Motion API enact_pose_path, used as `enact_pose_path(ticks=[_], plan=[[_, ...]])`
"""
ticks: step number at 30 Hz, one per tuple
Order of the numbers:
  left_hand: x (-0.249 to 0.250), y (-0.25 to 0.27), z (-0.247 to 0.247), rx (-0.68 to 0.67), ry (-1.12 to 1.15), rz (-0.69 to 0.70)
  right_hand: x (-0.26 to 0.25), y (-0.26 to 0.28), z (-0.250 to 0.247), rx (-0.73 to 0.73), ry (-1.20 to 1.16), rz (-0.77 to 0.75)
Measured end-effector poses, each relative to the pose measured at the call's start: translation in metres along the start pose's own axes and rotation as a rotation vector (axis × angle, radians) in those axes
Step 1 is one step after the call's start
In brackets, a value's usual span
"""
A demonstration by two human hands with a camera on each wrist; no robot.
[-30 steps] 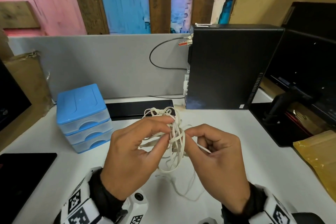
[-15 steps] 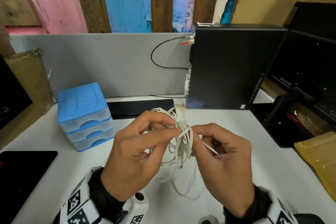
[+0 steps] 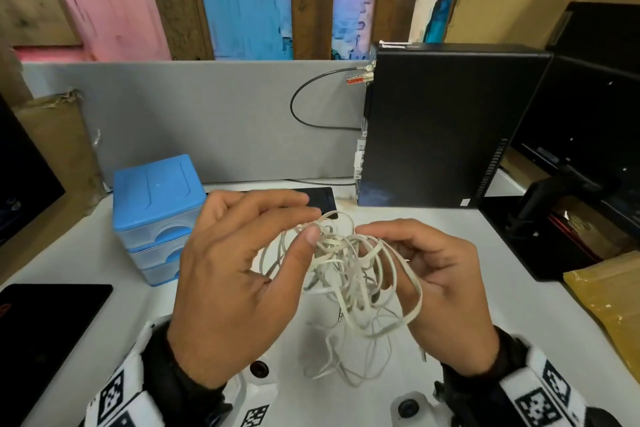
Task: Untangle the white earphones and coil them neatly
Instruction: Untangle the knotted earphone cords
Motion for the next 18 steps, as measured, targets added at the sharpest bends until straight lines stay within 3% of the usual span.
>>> enact_pose_path(ticks=[6, 10, 18], plan=[[0.002, 0.001, 0.002, -0.281, 0.264, -0.19, -0.003, -0.003, 0.003, -0.099, -0.156, 0.1], [0.002, -0.001, 0.0, -0.315, 0.273, -0.166, -0.002, -0.002, 0.003, -0.116, -0.182, 0.136], [-0.004, 0.001, -0.003, -0.384, 0.265, -0.308, -0.002, 0.003, 0.011, -0.115, -0.181, 0.143]])
Point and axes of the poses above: each hand's wrist, its own y-axis away from the middle knuckle, its own z-axis out of the palm, x = y × z, the point moved 3 cm from there along -y, towards the middle knuckle, and after that the axes turned 7 degrees about -z, right-handed, at the moved point
